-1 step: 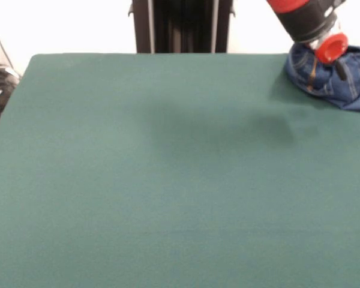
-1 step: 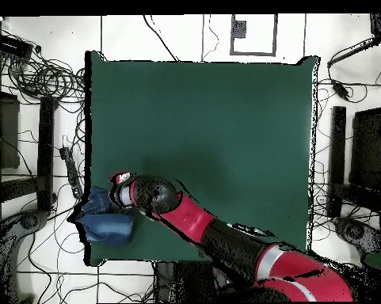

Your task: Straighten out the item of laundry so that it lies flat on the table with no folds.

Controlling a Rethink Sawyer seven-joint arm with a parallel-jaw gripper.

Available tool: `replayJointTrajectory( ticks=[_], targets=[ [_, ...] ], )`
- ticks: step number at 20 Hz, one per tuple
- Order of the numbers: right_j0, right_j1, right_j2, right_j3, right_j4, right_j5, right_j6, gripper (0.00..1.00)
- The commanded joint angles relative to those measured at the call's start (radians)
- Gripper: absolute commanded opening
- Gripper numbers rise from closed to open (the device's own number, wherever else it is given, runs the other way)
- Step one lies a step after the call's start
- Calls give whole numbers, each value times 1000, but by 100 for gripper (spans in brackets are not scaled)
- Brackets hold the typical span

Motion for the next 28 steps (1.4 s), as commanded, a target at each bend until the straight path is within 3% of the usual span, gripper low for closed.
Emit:
replayJointTrajectory(
  ticks=[1,8,14,20,21,28],
  targets=[
    [22,160,28,6,-22,-102,154,100],
    [-1,245,89,33,-81,-183,211,100],
    [-6,213,185,126,-81,-254,341,100],
    [-19,240,176,137,-83,-256,300,100],
    [-25,243,177,136,-75,-248,290,0],
    [-2,211,144,125,-46,-211,272,0]
  ],
)
